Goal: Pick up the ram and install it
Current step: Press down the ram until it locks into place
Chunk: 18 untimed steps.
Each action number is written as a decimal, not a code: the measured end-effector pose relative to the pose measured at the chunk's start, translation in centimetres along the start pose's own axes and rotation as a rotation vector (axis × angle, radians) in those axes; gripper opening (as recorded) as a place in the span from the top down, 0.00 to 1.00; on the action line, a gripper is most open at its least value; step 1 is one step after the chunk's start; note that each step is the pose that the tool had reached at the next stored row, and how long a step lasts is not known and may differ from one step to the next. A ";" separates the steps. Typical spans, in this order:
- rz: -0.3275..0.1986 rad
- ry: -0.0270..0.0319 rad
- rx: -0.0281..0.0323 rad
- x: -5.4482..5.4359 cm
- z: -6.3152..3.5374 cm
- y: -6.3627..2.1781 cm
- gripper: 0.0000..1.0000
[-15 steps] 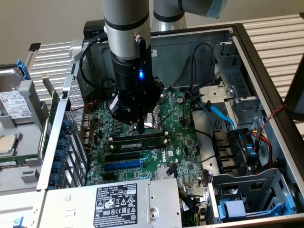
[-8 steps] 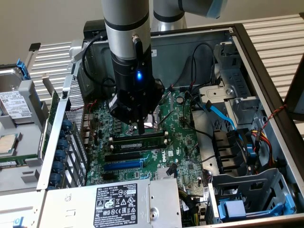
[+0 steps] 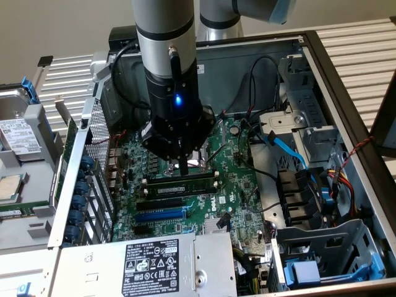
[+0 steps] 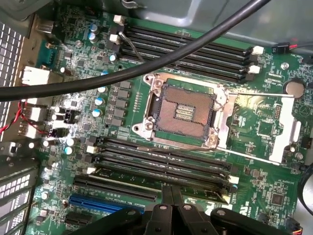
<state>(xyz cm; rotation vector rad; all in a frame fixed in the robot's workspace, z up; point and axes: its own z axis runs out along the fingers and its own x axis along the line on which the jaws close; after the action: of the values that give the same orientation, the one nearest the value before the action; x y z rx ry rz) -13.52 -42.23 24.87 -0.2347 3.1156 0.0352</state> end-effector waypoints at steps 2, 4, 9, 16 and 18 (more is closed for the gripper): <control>0.032 -0.0006 0.0006 0.0 0.01 0.00 0.89; 0.063 -0.0013 0.0012 0.0 0.02 0.00 0.89; 0.138 -0.0029 0.0025 0.0 0.03 0.00 0.89; 0.220 -0.0046 0.0041 0.0 0.03 0.00 0.89; 0.236 -0.0047 0.0043 0.0 0.03 0.00 0.89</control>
<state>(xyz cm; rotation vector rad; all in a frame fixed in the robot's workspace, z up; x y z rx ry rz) -13.52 -42.23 24.83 0.1336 3.1193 0.0319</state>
